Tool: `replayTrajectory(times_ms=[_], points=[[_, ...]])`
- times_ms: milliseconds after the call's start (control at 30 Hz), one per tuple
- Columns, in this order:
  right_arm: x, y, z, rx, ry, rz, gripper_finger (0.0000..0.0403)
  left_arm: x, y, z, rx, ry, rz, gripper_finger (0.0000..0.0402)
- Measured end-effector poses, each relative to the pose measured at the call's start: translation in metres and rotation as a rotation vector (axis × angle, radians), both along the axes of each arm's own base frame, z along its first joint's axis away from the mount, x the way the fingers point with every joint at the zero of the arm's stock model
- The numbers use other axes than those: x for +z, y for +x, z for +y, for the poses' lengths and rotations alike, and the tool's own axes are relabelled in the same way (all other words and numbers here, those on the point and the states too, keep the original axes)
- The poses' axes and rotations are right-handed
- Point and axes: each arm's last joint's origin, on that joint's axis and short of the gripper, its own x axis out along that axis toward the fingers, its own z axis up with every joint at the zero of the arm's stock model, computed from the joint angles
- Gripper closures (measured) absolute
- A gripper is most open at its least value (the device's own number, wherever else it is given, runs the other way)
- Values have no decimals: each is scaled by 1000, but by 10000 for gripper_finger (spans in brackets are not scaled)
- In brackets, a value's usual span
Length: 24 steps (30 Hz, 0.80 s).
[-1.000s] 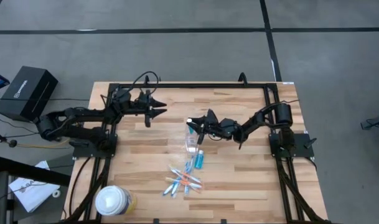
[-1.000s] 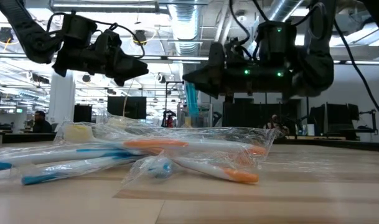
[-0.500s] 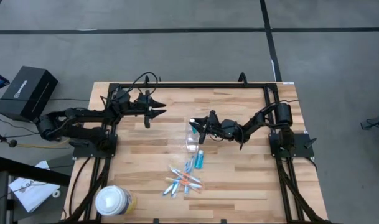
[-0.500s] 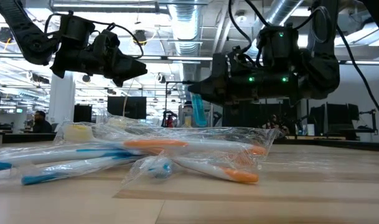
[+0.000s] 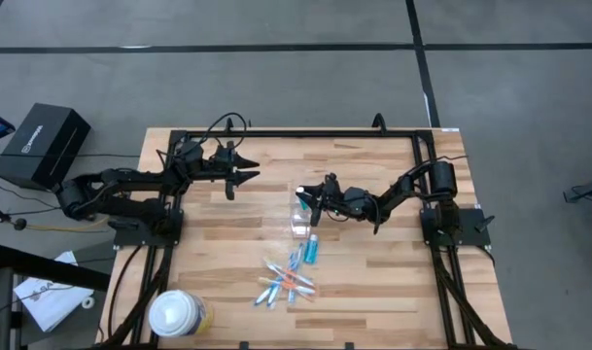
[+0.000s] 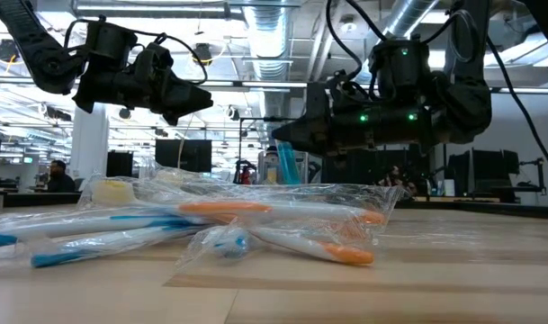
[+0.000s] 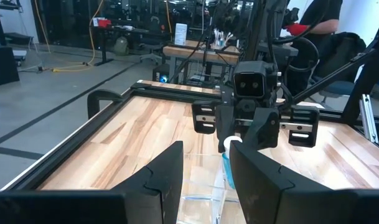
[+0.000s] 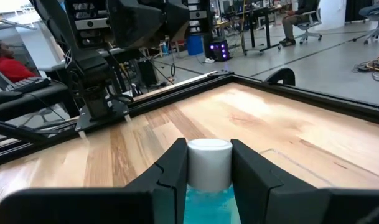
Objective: Pick & Place toothbrushing station
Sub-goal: Put the right mouthwash into the middle section of the transparent organizer
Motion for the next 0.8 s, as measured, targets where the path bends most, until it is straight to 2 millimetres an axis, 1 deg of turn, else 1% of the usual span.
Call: replayTrajectory(times_ms=[500, 667, 800], points=[[-2, -2, 1, -19, -8, 11, 320, -1, 0, 0, -8, -5, 7, 276], [-2, -18, 5, -46, -10, -46, 320, -2, 0, 0, -8, -10, 13, 276], [-5, -33, 11, -59, -20, -70, 320, -9, -4, -3, -8, -22, 34, 276]])
